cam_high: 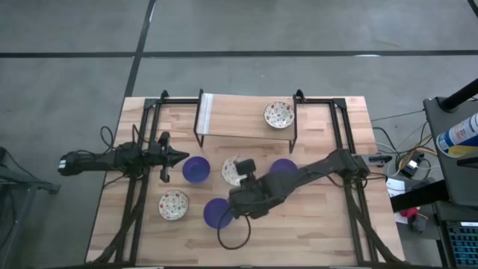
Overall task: Pick & Place Mini bowls
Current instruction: Stack the right white patterned bowl on top of the white patterned bowl on the shelf
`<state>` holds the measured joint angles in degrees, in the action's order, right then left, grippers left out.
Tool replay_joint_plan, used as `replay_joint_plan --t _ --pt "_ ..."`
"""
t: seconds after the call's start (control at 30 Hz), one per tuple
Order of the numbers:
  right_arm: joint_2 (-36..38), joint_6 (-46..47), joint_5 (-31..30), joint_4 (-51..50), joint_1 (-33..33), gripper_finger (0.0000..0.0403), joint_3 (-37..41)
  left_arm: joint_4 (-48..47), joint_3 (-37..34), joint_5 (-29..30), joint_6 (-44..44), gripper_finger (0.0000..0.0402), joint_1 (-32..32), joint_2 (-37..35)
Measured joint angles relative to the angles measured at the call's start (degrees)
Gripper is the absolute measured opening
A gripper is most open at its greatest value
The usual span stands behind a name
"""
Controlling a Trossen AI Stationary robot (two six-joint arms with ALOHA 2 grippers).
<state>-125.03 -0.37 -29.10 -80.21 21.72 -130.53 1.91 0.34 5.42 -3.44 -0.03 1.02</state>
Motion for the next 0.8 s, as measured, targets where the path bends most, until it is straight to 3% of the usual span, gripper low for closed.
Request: replay_joint_plan --t 0.2,0.8 --pt "0.51 3.34 -5.15 -8.63 0.01 0.0008 -4.50 0.00 0.00 0.01 0.00 0.0000 -0.01 0.00" --pt "14.12 12.46 -8.80 -9.83 -7.49 0.0008 -4.01 0.00 0.00 -0.01 0.00 0.0000 0.01 0.00"
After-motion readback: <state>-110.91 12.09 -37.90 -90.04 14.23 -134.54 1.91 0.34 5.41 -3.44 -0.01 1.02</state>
